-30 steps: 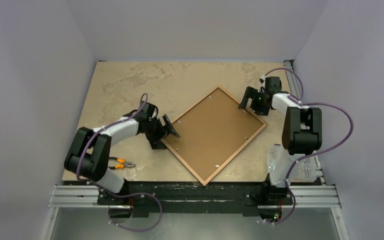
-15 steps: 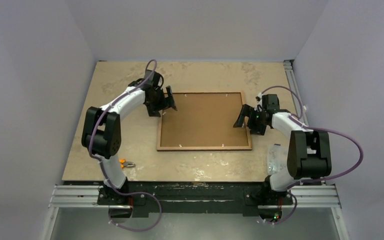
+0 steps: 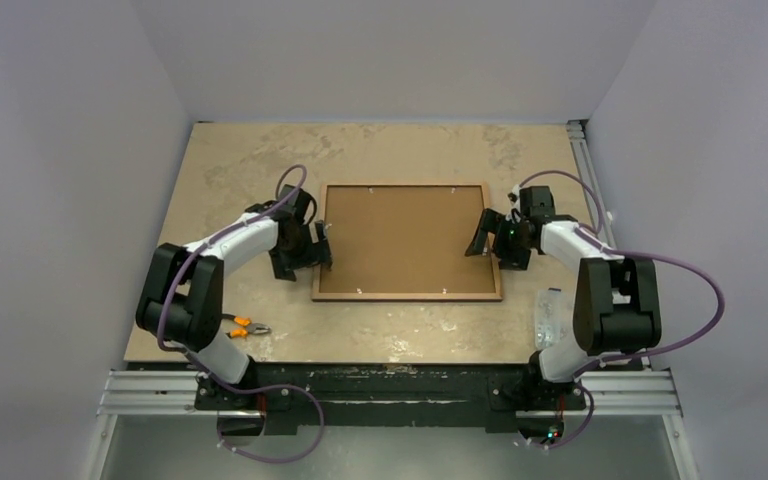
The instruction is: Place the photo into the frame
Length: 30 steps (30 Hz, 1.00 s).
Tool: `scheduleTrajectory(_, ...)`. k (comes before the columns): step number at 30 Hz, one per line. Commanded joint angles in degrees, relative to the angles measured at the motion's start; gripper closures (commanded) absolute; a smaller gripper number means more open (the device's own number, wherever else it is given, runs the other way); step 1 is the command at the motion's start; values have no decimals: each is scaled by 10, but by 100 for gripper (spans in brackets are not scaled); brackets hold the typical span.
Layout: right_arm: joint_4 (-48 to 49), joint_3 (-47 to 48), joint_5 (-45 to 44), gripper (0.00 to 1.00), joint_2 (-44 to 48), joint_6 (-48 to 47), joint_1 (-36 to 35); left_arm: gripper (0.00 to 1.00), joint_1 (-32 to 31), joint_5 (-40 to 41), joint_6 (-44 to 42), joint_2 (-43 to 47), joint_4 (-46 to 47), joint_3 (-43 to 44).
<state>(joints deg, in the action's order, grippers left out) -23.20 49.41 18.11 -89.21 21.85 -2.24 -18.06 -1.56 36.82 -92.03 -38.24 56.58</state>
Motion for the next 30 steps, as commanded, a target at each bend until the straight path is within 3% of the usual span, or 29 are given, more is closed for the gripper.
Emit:
scheduleTrajectory(1,-26,11,2,8,-15,8,-12,14,1,-53,1,-12,78,-23)
scheduleTrajectory(9,-34,-10,2,8,-2,22,-100,17,-40,-157,64,54,176,-119)
scheduleTrajectory(15,-30,-65,11,9,39,49,-137,17,-104,-125,108,139,158,-174)
scheduleTrajectory(22,-69,-106,-1,9,129,56,-143,17,-127,-75,143,263,104,-244)
scheduleTrajectory(25,-82,-105,-28,8,137,47,-143,15,-126,-37,131,289,62,-234)
scheduleTrajectory(30,-103,-61,-94,7,121,29,-143,13,-115,1,87,257,13,-184)
